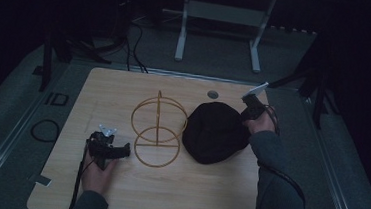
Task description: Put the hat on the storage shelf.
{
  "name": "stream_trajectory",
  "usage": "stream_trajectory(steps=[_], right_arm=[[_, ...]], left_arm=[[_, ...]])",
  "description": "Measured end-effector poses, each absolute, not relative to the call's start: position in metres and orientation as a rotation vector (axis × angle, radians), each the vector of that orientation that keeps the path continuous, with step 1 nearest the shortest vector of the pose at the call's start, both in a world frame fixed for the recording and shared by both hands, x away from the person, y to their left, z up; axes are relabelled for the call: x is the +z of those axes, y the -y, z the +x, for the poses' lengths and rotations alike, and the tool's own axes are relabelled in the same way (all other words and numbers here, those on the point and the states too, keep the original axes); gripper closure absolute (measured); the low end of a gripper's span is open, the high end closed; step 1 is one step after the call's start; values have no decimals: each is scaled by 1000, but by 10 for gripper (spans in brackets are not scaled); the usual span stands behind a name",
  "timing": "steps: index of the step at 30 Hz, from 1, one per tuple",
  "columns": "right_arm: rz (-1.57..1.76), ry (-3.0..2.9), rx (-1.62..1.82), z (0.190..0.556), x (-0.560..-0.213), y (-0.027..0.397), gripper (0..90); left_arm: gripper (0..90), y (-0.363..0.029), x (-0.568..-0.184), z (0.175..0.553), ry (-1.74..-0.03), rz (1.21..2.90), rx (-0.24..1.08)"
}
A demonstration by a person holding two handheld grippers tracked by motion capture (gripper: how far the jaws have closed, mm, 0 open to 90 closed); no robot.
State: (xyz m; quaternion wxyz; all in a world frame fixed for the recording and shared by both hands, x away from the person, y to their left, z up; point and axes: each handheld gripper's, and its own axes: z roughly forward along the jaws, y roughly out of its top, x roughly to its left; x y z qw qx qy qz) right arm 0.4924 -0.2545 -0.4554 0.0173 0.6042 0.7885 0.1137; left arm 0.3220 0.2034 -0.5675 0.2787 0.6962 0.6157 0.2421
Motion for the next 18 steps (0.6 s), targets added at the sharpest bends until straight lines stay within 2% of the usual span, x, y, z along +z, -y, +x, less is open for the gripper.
stream_trajectory(steps=[18], right_arm=[[1930, -2443, 448, 493, -411, 261, 775]], left_arm=[[12, -203, -567, 322, -1652, 1868, 650]])
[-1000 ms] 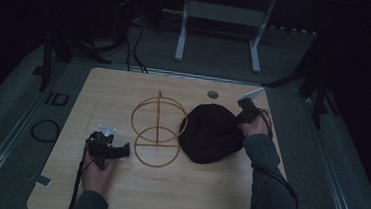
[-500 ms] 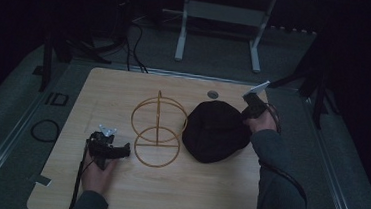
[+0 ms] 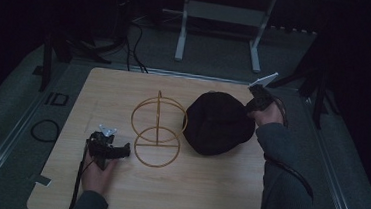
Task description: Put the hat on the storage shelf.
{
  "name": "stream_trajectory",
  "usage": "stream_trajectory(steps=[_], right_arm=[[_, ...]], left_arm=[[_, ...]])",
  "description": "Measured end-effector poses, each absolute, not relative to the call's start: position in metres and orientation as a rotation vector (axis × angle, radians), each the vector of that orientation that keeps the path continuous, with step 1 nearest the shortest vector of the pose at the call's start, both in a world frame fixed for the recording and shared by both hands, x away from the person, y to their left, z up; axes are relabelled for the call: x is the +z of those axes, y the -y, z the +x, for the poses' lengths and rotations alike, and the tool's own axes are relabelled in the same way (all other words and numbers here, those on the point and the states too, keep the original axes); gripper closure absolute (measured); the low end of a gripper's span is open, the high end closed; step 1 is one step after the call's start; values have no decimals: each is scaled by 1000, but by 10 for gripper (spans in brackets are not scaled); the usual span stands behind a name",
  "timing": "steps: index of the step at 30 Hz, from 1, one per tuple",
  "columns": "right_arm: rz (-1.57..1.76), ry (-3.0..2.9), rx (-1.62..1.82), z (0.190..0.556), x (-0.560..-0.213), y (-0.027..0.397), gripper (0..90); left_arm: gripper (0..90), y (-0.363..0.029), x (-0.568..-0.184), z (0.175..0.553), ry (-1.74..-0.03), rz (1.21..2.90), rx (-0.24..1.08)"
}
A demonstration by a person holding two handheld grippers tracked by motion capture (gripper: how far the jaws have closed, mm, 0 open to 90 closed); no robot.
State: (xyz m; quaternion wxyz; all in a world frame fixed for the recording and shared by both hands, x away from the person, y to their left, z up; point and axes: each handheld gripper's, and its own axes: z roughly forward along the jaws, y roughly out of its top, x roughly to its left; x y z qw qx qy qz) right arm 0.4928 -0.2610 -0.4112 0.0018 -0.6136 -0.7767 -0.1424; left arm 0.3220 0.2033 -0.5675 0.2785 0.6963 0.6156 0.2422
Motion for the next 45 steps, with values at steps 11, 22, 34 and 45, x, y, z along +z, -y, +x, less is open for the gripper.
stream_trajectory(steps=[11, 22, 34, 45], right_arm=[[-1947, 2418, -468, 493, -392, 266, 774], [-1934, 2413, -499, 491, -377, 270, 773], [-1924, 2397, -566, 488, -355, 276, 773], [-1919, 2413, -588, 485, -334, 278, 769]], left_arm=[[12, -203, -568, 322, -1652, 1867, 651], [12, -203, -567, 322, -1652, 1869, 650], [12, -203, -568, 322, -1651, 1866, 650], [12, -203, -568, 322, -1652, 1863, 651]])
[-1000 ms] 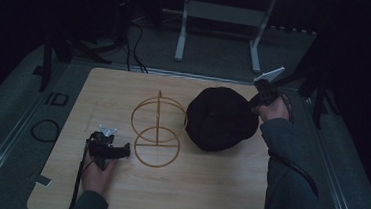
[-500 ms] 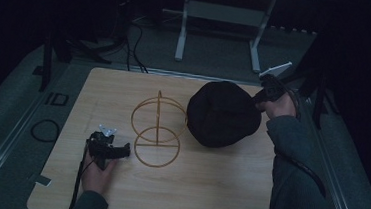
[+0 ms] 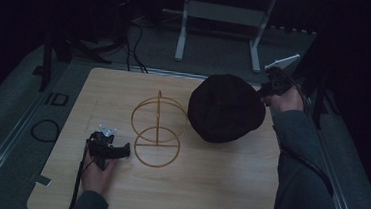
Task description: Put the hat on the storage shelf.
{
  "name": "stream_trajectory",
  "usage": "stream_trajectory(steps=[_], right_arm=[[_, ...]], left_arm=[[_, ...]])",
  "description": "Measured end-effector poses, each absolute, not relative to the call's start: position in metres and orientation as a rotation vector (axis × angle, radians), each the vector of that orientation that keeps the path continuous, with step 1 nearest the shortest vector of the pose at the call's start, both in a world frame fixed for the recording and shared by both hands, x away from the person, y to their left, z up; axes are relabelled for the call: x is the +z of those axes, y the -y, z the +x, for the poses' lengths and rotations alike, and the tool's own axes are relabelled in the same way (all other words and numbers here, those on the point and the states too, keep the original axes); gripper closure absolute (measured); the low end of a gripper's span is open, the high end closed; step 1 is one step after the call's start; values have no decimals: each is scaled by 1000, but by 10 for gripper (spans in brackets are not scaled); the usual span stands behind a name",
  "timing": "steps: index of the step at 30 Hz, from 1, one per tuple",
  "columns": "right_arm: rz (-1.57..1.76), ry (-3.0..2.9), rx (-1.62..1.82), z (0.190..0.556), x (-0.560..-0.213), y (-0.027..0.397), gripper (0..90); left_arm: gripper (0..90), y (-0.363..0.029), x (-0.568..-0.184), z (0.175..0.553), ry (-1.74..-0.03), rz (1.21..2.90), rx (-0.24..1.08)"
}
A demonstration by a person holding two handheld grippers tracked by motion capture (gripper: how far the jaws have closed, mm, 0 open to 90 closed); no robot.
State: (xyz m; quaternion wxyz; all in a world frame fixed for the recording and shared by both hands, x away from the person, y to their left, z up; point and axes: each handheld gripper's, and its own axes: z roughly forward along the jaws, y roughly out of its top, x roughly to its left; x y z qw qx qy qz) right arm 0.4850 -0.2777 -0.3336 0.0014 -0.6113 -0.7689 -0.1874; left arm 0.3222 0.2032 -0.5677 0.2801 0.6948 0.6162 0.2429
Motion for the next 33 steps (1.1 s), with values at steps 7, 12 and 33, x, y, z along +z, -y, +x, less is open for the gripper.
stream_trajectory(steps=[7, 12, 33], right_arm=[[-1912, 2424, -611, 482, -322, 278, 768], [-1904, 2414, -633, 481, -316, 279, 768], [-1895, 2391, -698, 477, -294, 285, 769]], left_arm=[[12, -203, -568, 322, -1651, 1866, 651], [12, -203, -568, 322, -1651, 1866, 651], [12, -203, -568, 322, -1652, 1868, 650]])
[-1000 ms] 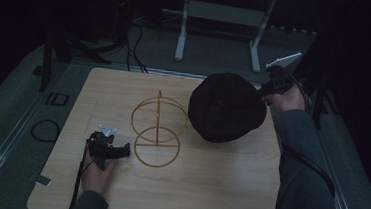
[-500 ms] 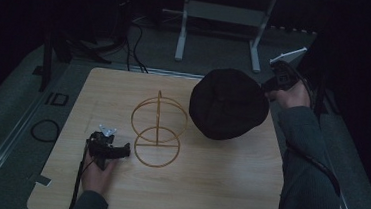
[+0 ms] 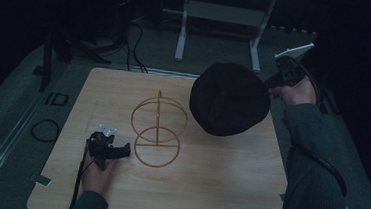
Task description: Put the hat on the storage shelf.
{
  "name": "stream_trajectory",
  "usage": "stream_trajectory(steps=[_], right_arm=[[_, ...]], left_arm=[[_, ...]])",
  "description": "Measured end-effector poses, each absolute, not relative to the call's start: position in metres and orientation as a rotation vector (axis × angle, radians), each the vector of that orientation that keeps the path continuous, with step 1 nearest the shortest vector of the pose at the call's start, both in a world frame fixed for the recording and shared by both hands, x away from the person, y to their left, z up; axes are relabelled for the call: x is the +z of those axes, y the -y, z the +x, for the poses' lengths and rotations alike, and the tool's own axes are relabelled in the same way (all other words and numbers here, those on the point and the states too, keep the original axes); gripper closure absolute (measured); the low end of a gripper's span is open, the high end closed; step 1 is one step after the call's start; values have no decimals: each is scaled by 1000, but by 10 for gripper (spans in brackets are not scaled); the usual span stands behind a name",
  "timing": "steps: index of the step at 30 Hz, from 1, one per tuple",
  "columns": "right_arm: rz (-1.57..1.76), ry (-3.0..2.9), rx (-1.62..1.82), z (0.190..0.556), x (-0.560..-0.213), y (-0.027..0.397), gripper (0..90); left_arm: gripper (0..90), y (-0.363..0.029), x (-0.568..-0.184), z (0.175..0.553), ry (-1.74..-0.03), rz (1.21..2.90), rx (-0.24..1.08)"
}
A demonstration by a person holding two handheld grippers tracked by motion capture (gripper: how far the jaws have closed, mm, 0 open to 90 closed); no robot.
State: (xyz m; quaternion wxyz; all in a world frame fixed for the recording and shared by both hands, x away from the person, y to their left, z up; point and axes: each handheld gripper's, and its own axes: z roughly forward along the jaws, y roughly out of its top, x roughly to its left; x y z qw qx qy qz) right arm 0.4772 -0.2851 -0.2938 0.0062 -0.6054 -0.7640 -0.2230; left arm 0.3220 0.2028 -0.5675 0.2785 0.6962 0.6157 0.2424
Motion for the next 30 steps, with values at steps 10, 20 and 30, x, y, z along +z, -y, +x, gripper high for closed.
stream_trajectory(steps=[10, 20, 30], right_arm=[[-1858, 2386, -740, 475, -284, 279, 770], [-1818, 2357, -784, 475, -282, 274, 771], [-1757, 2350, -832, 473, -281, 267, 771]], left_arm=[[12, -203, -567, 322, -1652, 1870, 649], [12, -203, -567, 322, -1652, 1869, 649], [12, -203, -567, 322, -1652, 1870, 649]])
